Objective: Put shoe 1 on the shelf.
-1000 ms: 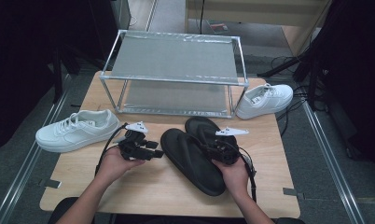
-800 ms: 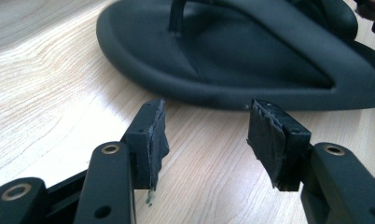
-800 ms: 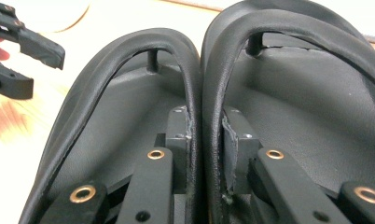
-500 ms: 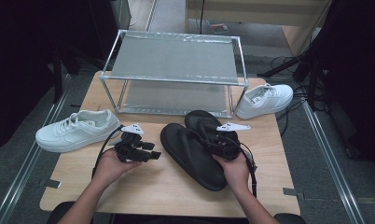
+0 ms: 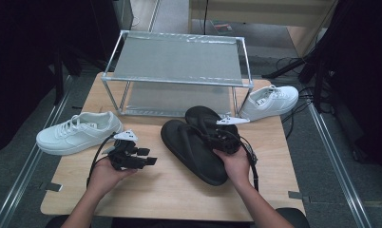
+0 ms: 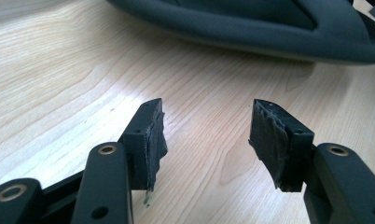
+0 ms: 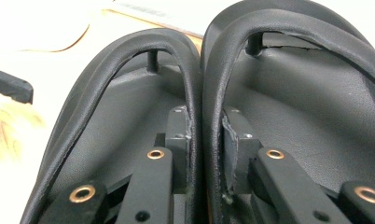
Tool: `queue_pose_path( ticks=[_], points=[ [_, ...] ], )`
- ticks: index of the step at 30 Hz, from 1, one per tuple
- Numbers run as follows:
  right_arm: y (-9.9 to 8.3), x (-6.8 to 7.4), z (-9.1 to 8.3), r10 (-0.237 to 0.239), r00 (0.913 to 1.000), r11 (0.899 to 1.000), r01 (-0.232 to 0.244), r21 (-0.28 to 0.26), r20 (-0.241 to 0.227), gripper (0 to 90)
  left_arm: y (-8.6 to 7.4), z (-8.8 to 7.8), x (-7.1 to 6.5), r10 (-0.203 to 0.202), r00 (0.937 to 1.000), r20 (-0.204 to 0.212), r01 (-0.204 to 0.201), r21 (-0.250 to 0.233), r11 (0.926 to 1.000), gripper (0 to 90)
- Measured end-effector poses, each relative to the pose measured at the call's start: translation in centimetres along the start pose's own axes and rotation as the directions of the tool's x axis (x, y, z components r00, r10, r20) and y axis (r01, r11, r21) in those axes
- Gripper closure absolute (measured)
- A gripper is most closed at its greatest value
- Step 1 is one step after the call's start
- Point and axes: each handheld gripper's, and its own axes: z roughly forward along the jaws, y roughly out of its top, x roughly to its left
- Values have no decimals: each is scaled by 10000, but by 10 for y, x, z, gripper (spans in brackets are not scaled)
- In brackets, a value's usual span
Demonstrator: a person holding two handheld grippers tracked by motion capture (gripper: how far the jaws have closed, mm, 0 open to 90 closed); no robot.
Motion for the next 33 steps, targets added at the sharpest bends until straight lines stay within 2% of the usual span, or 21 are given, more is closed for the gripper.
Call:
queue_pose_path(
  ticks=[6,17,27,33],
  points=[
    [10,-4,7,-227,9997,9997,226,51,127,760,-8,-5,-1,-147,9997,-206,143,-186,9997,446],
    [35,-12,39,-343,9976,9994,345,-19,598,760,-19,-13,-4,-279,9987,-434,264,-361,9990,445],
    [49,-12,70,-209,9934,9992,246,-320,1126,757,-23,-15,-5,-283,9984,-481,264,-392,9989,445],
    [51,-12,77,-137,9927,9989,191,-438,1197,757,-24,-16,-5,-301,9982,-517,281,-392,9988,446]
  ],
)
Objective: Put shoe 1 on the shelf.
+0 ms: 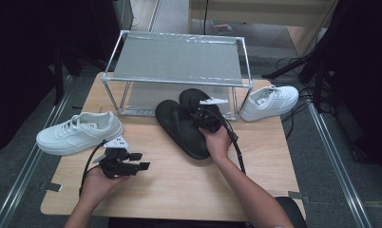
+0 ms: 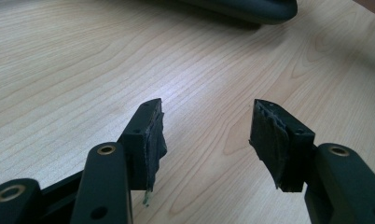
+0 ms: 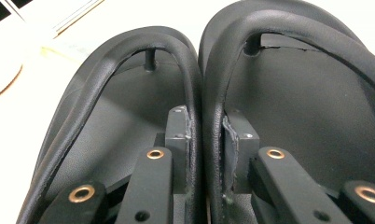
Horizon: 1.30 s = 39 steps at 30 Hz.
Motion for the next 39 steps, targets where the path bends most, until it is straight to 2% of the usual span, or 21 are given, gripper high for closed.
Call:
queue_pose_path(
  ticks=[5,9,16,23,30,36,39],
  points=[
    [2,0,4,50,9999,9999,-50,-88,97,755,0,0,0,22,10000,29,-22,9,10000,446],
    [1,-1,6,103,9997,9999,-100,-117,243,720,0,0,0,33,10000,30,-33,-1,10000,446],
    [0,-4,7,215,9998,9997,-214,-119,40,684,0,0,0,26,10000,19,-26,-28,10000,446],
    [0,-2,7,47,10000,9999,-48,-117,-43,599,0,-1,0,36,10000,17,-36,-43,10000,445],
    [2,-4,0,21,9999,10000,-22,-72,-118,536,1,-3,2,-5,10000,35,6,-127,9999,443],
    [-3,-5,-9,-111,9998,9999,113,110,-188,520,5,-2,3,62,9999,81,-61,-160,9999,443],
    [-2,-5,-17,-24,9991,10000,28,87,-433,503,8,0,4,134,9998,178,-132,-133,9998,443]
  ],
)
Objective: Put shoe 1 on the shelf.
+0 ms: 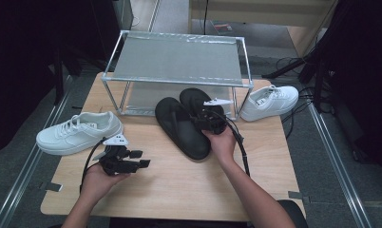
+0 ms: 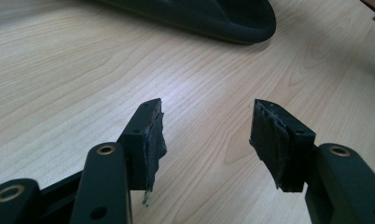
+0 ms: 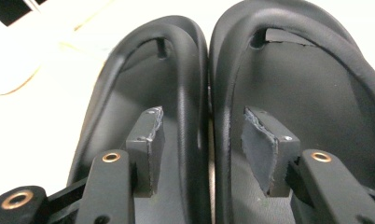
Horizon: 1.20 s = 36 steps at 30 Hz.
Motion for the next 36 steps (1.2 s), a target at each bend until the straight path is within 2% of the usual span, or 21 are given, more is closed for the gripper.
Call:
queue_pose_path(
  ticks=[3,4,8,10,16,22,26,29,33,35,36],
  points=[
    [-1,1,-7,30,10000,9999,-31,-161,-87,500,3,2,0,62,10000,30,-62,33,10000,443],
    [-4,1,-13,-155,9998,9993,152,-355,-86,500,5,3,1,110,9999,118,-110,38,9999,443],
    [-9,2,-23,-258,9996,9990,253,-361,-125,500,11,6,2,177,9996,232,-179,49,9998,442],
    [-12,2,-29,-235,9996,9988,229,-426,-138,498,16,10,3,348,9989,324,-352,120,9993,442],
    [-22,-2,-42,-236,9984,9991,218,-360,-507,481,27,17,4,678,9967,436,-687,212,9974,443],
    [-31,-5,-54,-368,9976,9984,342,-442,-593,475,37,23,6,780,9956,523,-790,187,9967,445],
    [-36,-6,-62,-349,9975,9985,322,-431,-616,476,42,26,8,771,9951,616,-779,108,9969,448],
    [-43,-6,-70,-316,9966,9983,277,-514,-767,477,47,27,10,798,9949,623,-817,291,9962,471],
    [-54,-6,-74,-498,9938,9984,468,-321,-996,478,53,27,18,527,9957,765,-523,-74,9986,529],
    [-58,-6,-75,-479,9934,9986,455,-251,-1047,478,54,28,20,382,9957,842,-374,-113,9992,550],
    [-61,-5,-76,-528,9929,9985,506,-228,-1068,476,56,29,22,332,9957,859,-334,18,9994,572]
  ],
)
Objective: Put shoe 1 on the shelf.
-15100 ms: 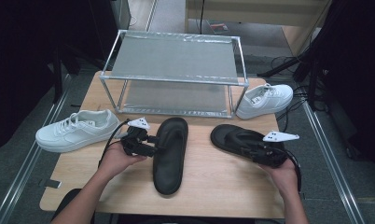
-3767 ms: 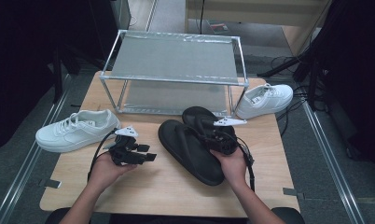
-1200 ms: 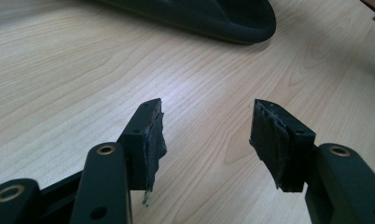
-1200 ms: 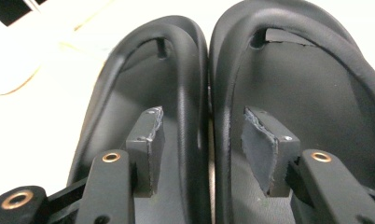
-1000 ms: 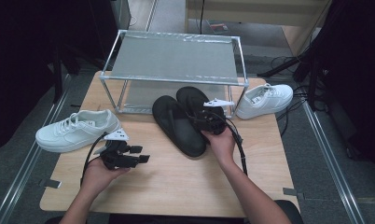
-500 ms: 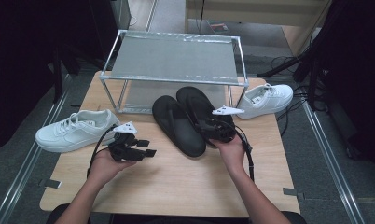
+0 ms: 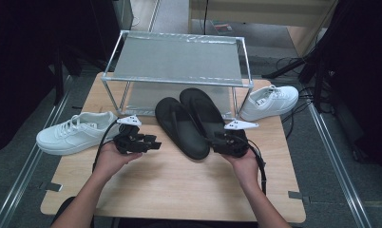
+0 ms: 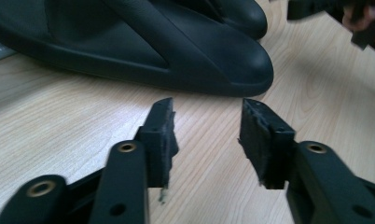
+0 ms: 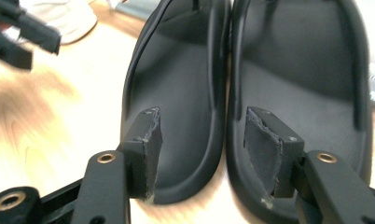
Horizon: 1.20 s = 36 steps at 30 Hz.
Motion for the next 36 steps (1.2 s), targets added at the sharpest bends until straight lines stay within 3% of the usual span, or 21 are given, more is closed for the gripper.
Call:
queue_pose_path(
  ticks=[3,6,13,14,16,19,28,36],
  points=[
    [-8,5,-2,-271,9996,9996,271,2,-121,465,4,2,3,38,10000,54,-38,-9,10000,680],
    [-12,8,-5,-192,9994,9998,191,-26,-273,461,9,3,5,120,9999,-17,-120,-84,9999,769],
    [-19,16,-10,-232,9990,9997,234,35,-377,451,10,-3,7,39,9999,147,-31,-498,9988,899],
    [-20,17,-11,-297,9987,9995,299,41,-417,448,11,-4,7,-79,9998,208,89,-509,9987,900],
    [-21,18,-11,-321,9985,9995,322,21,-451,447,18,-7,5,237,9997,51,-235,-382,9990,900],
    [-22,18,-11,-247,9984,9997,247,2,-501,447,25,-10,4,346,9993,167,-336,-583,9977,900],
    [-22,16,-11,-129,9984,9999,127,-49,-556,451,58,-13,11,818,9965,-175,-826,-563,9950,900],
    [-21,14,-8,-136,9988,9999,137,21,-477,456,87,-21,26,843,9964,-132,-850,-643,9943,899]
  ],
)
